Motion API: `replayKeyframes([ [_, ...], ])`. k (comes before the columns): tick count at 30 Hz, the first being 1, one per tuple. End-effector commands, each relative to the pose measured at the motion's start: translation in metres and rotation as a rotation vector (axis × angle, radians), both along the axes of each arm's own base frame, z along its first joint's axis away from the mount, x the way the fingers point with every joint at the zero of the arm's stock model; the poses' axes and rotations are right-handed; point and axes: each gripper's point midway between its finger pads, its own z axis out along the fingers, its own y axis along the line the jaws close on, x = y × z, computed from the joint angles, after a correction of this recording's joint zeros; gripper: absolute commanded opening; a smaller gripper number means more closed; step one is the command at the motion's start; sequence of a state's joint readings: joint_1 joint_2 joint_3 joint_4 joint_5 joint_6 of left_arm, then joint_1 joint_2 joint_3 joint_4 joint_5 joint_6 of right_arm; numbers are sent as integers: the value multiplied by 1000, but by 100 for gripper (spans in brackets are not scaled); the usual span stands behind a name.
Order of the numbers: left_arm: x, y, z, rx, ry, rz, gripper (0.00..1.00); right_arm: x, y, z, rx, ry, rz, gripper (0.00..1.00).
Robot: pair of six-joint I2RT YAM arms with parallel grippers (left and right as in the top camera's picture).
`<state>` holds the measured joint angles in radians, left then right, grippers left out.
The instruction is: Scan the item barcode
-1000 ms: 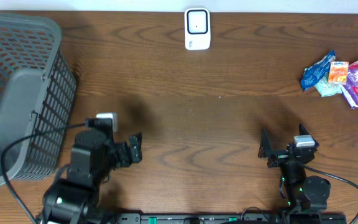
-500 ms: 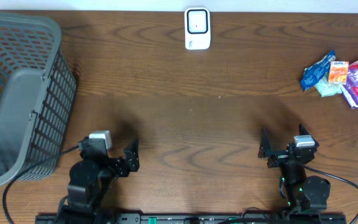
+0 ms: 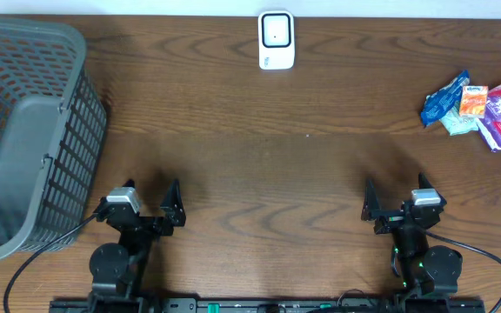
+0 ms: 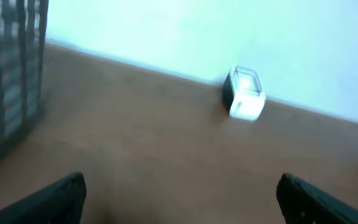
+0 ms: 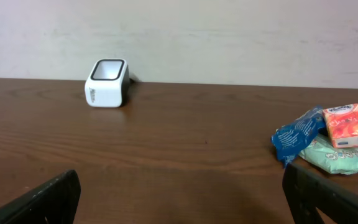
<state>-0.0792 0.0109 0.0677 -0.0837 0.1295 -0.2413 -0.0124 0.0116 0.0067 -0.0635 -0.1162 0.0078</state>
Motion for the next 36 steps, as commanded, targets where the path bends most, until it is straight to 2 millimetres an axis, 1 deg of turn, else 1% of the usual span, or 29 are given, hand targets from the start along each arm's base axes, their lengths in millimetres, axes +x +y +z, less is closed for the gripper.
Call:
replayKeyframes([
  [1, 4, -4, 5, 52, -85, -29, 98, 0, -2, 0, 14, 0, -7, 99],
  [3, 4, -7, 5, 85, -101, -46, 98, 0, -2, 0, 14, -1, -7, 99],
  [7, 4, -4, 2, 129, -97, -39, 98, 0, -2, 0, 14, 0, -7, 99],
  [9, 4, 1, -7, 132, -55, -21, 98, 0, -2, 0, 14, -1, -7, 99],
  [11, 3, 8, -24, 134, 14, 1, 98, 0, -2, 0, 14, -1, -7, 99],
  [14, 4, 14, -23, 138, 11, 29, 98, 0, -2, 0, 14, -1, -7, 99],
  [18, 4, 15, -23, 155, 11, 30, 98, 0, -2, 0, 14, -1, -7, 99],
  [23, 4, 15, -24, 249, 0, 18, 98, 0, -2, 0, 14, 0, -7, 99],
  [29, 4, 16, -24, 252, 3, 25, 98, 0, -2, 0, 14, -1, -7, 99],
  [33, 4, 26, -26, 261, 15, 79, 98, 0, -2, 0, 14, -1, -7, 99],
  [36, 4, 24, -26, 226, 18, 74, 98, 0, -2, 0, 14, 0, -7, 99],
])
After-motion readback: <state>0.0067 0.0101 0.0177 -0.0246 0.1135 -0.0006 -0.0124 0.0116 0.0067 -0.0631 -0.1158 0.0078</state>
